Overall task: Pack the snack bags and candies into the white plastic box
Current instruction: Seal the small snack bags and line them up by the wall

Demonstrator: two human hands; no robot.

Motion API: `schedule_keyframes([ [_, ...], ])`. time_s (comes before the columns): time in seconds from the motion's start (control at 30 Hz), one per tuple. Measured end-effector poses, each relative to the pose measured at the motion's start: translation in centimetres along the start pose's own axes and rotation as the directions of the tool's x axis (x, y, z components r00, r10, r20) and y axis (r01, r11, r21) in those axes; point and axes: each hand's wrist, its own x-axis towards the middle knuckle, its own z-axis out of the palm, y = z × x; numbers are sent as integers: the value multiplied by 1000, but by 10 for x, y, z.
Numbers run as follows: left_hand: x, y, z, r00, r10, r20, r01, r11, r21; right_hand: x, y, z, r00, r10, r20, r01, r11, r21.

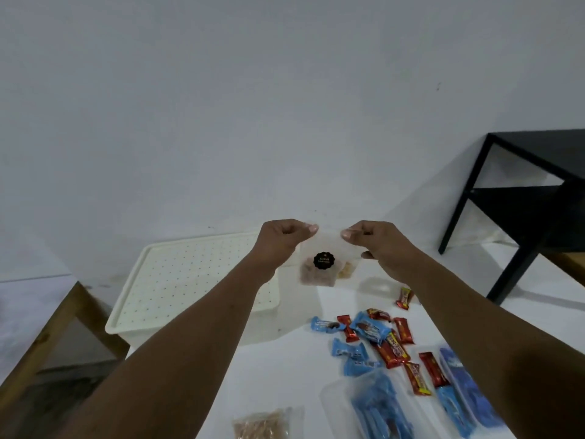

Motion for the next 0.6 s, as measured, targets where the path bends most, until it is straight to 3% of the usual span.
schedule_keyframes([
  [0.23, -4, 1, 1, 999, 53, 2, -53, 994, -94, -2, -3, 4, 998, -55, 31, 51, 991, 121],
  [0.4, -8, 8, 6, 999, 34, 2, -33, 980, -195, -9, 3, 14, 999, 12, -31, 1, 921, 390],
  [0.6, -15, 7, 15, 999, -30, 45, 38, 977, -212, -11, -2, 22, 985, -70, -158, 111, 958, 264],
])
